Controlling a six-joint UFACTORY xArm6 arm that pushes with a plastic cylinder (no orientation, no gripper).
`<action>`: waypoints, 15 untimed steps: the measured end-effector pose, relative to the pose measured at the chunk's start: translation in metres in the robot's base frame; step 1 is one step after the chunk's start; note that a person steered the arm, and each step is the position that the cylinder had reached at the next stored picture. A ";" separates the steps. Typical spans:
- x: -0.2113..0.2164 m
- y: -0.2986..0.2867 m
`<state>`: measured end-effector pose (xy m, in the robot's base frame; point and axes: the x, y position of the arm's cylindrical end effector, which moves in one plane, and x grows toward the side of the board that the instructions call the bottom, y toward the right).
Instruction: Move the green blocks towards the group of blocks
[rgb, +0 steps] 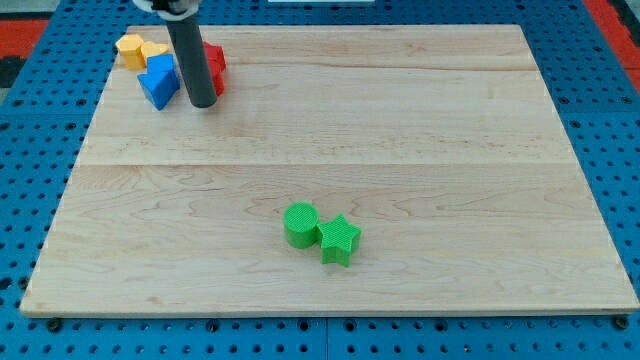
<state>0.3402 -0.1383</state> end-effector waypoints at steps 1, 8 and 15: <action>0.016 0.102; 0.133 0.058; 0.191 0.087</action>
<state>0.5311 -0.0516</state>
